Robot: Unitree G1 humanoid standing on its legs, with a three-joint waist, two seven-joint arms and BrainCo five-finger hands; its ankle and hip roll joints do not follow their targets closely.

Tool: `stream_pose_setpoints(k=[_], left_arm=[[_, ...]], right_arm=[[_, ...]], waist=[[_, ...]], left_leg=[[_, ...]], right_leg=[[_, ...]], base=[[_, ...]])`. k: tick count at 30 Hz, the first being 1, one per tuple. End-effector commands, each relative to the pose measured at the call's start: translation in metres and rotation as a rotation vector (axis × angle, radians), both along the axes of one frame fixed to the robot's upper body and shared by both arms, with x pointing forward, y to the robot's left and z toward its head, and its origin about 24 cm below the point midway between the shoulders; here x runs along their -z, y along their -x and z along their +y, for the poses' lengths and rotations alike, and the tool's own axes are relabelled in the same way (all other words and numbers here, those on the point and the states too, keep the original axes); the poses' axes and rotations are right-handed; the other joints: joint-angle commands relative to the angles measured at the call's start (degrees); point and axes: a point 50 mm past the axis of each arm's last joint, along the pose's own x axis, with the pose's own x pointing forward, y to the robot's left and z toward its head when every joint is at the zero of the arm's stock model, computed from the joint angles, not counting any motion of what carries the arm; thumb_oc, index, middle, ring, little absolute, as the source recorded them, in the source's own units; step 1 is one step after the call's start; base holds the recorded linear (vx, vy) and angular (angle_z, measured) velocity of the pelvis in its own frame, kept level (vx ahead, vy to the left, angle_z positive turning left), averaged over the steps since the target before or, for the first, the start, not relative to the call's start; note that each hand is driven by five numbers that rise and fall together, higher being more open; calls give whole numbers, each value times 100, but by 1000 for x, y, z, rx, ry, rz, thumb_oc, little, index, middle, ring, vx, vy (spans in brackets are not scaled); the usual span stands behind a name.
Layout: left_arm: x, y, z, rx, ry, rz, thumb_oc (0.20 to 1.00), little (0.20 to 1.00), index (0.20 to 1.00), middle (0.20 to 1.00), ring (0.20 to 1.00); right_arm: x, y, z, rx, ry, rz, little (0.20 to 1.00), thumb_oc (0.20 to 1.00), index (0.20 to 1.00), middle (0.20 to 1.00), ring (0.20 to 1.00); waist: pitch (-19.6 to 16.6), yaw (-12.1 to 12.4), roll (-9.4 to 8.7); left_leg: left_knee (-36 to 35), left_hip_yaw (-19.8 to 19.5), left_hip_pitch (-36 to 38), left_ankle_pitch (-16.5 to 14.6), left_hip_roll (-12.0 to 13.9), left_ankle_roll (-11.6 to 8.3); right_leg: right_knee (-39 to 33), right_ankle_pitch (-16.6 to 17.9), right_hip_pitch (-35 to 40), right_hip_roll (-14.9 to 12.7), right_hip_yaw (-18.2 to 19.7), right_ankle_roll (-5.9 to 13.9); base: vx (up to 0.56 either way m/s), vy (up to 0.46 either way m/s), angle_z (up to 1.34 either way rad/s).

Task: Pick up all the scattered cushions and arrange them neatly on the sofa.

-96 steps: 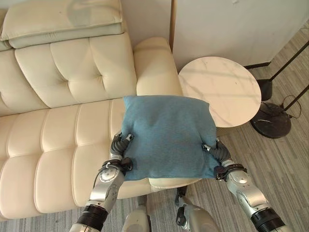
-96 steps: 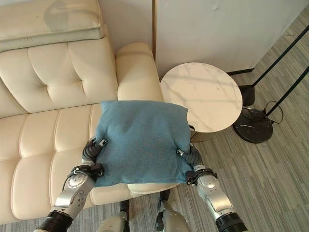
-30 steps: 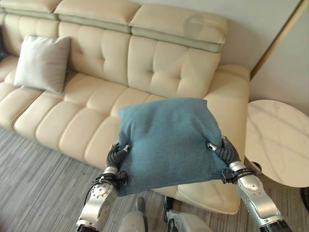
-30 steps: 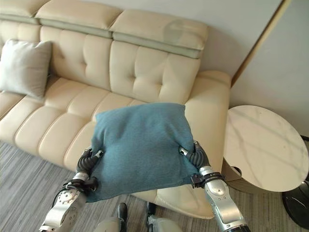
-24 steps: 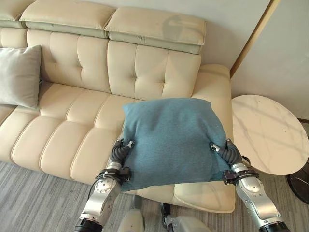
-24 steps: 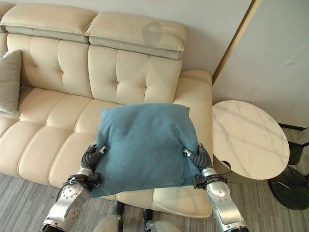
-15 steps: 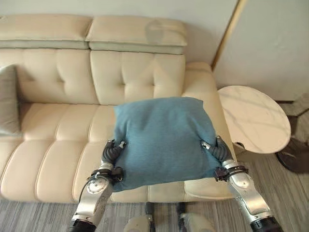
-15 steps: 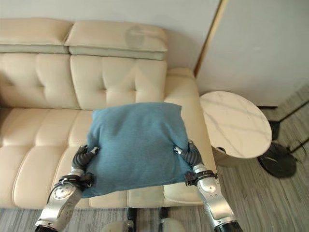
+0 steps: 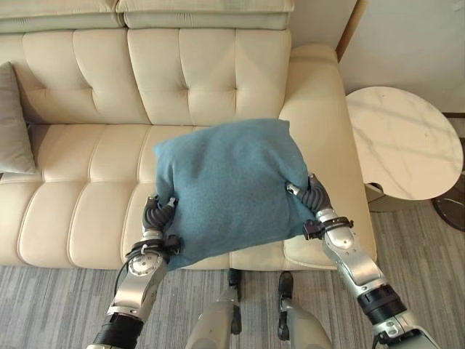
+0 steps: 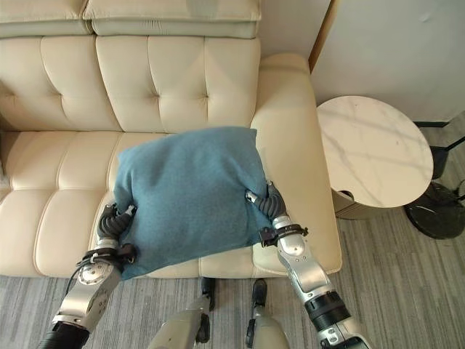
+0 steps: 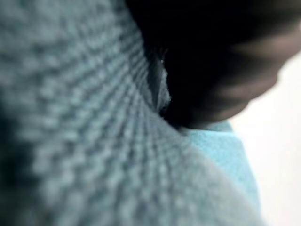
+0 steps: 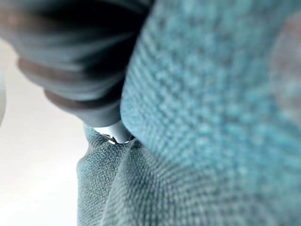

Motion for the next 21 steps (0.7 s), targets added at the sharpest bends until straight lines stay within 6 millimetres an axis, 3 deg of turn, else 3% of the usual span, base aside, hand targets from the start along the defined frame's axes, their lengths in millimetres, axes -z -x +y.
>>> stream_pose_setpoints(k=[1, 4, 7, 14, 15, 16, 17, 18, 20, 21], left_arm=[[-81, -35, -35, 120, -108, -395, 200, 200, 200, 200, 200], [-121, -59, -41, 97, -170, -511, 200, 200, 200, 200, 200], [-194, -89, -44, 29, -317, -659, 200, 200, 200, 200, 200], [-311, -112, -47, -167, -494, -775, 222, 222, 222, 222, 222], [-312, -112, -48, -166, -494, -779, 583, 583, 583, 583, 583], [-329, -117, -51, -183, -502, -748, 1000, 1000, 1000, 1000, 1000], [-346, -114, -49, -196, -530, -757, 1000, 1000, 1000, 1000, 1000], [-351, -114, -42, -207, -600, -730, 1000, 1000, 1000, 1000, 1000], [-341, -121, -23, -207, -620, -628, 1000, 1000, 1000, 1000, 1000], [-325, -126, -13, -204, -611, -566, 1000, 1000, 1000, 1000, 1000]], right_arm=[[-79, -6, 62, -161, -178, -337, 200, 200, 200, 200, 200], [-115, -21, 75, -141, -155, -446, 200, 200, 200, 200, 200], [-168, -38, 85, -75, -118, -581, 200, 200, 200, 200, 200], [-283, -50, 65, 216, -33, -844, 200, 200, 200, 200, 200], [-285, -50, 65, 217, -35, -847, 200, 200, 200, 200, 200], [-301, -51, 56, 271, -24, -862, 1000, 1000, 1000, 1000, 1000], [-308, -55, 46, 308, -14, -841, 1000, 1000, 1000, 1000, 1000], [-309, -62, 36, 328, 40, -805, 1000, 1000, 1000, 1000, 1000], [-295, -78, 25, 310, 98, -681, 1000, 1000, 1000, 1000, 1000], [-280, -84, 24, 287, 94, -615, 1000, 1000, 1000, 1000, 1000]], waist=[[-208, 11, -283], [-105, 54, -261], [32, 94, -245], [395, 194, -142], [405, 197, -145], [479, 201, -85], [575, 229, -12], [646, 245, 25], [719, 238, 22], [767, 216, 8]], left_leg=[[579, -22, -77, -933, -238, 78], [575, -75, -231, -891, -250, 39], [545, -138, -483, -767, -250, -29], [566, -371, -1103, -572, -247, -115], [575, -374, -1120, -573, -248, -115], [608, -444, -1311, -522, -267, -116], [625, -492, -1483, -471, -264, -136], [630, -564, -1671, -424, -275, -143], [614, -619, -1927, -320, -285, -161], [565, -646, -1949, -287, -274, -164]], right_leg=[[-283, 127, -291, -38, 7, 286], [-258, 127, -456, -17, 27, 289], [-224, 152, -706, -23, 20, 310], [25, 104, -1335, -54, 90, 355], [34, 101, -1350, -56, 87, 355], [111, 93, -1534, -56, 94, 348], [154, 85, -1678, -73, 70, 349], [200, 73, -1874, -80, 69, 343], [252, 76, -2128, -75, 50, 330], [268, 75, -2185, -56, 47, 332]], base=[[0, 0, 0], [-11, -10, 9], [-37, -25, 15], [-24, -24, 15], [-34, -24, 25], [-53, -31, 33], [-69, -56, 35], [-57, -73, 49], [-33, -82, 34], [-15, -63, 17]])
